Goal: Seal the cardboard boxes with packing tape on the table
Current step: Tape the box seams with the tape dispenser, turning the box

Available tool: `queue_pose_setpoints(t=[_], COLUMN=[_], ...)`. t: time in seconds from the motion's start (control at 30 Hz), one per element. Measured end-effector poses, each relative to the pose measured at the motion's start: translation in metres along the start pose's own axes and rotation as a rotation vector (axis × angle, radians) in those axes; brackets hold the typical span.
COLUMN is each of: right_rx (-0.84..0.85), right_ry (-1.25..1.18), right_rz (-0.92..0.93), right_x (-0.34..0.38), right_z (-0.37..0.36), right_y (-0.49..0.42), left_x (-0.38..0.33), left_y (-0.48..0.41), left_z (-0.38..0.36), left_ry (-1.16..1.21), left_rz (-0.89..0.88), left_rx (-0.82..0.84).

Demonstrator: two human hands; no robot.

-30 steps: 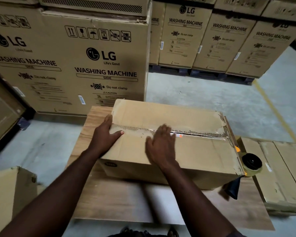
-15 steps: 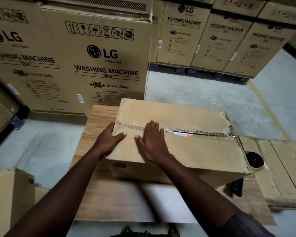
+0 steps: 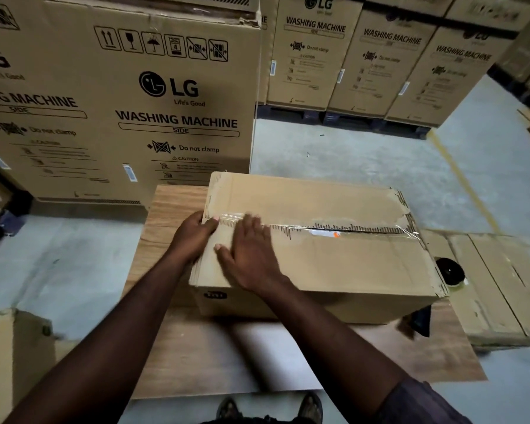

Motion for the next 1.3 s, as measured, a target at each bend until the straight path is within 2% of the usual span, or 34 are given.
queue_pose_setpoints(t=[0.07, 0.1, 0.13, 0.2, 0.27, 0.37, 0.5, 0.6, 0.8, 1.0, 1.1, 1.17, 1.3], right_rx=[-0.016, -0.09, -0.205, -0.368, -0.243, -0.087, -0.083, -0.071, -0.047, -0.03, -0.016, 0.001, -0.004], right_ry=[-0.214, -0.303, -0.351, -0.275, -0.072, 0.09, 0.114, 0.116, 0.11, 0.062, 0.03, 0.043, 0.104], right_rz=[0.176, 0.186, 0.141, -0.045, -0.211, -0.189, -0.146, -0.112, -0.091, -0.114, -0.023, 0.033, 0.032], right_x=[0.026, 0.03, 0.026, 0.005, -0.015, -0.017, -0.015, -0.009, 0.018, 0.047, 0.048, 0.04, 0.008], right_z=[0.007, 0.016, 0.026, 0.039, 0.027, 0.008, 0.003, 0.002, -0.013, -0.025, -0.027, -0.024, -0.012], right_y=[0.004, 0.004, 0.002, 0.0, 0.002, 0.007, 0.006, 0.006, 0.014, 0.016, 0.007, -0.002, -0.014], left_x=[-0.009, -0.013, -0.017, -0.029, -0.046, -0.068, -0.068, -0.056, -0.028, 0.001, 0.017, 0.024, 0.038], left_y=[-0.012, -0.021, -0.028, -0.043, -0.056, -0.071, -0.084, -0.089, -0.097, -0.077, -0.061, -0.049, -0.026], left_z=[-0.006, -0.006, -0.008, -0.014, -0.022, -0.034, -0.039, -0.035, 0.011, 0.081, 0.108, 0.117, 0.116], left_ry=[-0.001, 0.011, 0.017, 0.022, 0.036, -0.037, -0.197, -0.12, -0.076, -0.028, 0.02, 0.076, 0.168], left_rz=[-0.003, -0.002, 0.001, 0.001, 0.001, -0.048, -0.156, -0.17, -0.155, -0.11, -0.045, -0.009, 0.021], left_rx=[-0.011, -0.019, -0.026, -0.047, -0.069, -0.114, -0.123, -0.09, -0.208, -0.473, -0.645, -0.739, -0.839])
Point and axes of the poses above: each hand's wrist, its own y-axis away from the middle knuckle, its own z-axis out of the back of the hand, x = y × z, the point moved 8 cm from there along -y, towards the middle knuckle, and after that the axes turned 15 degrees about -x, right-handed, at the moved point
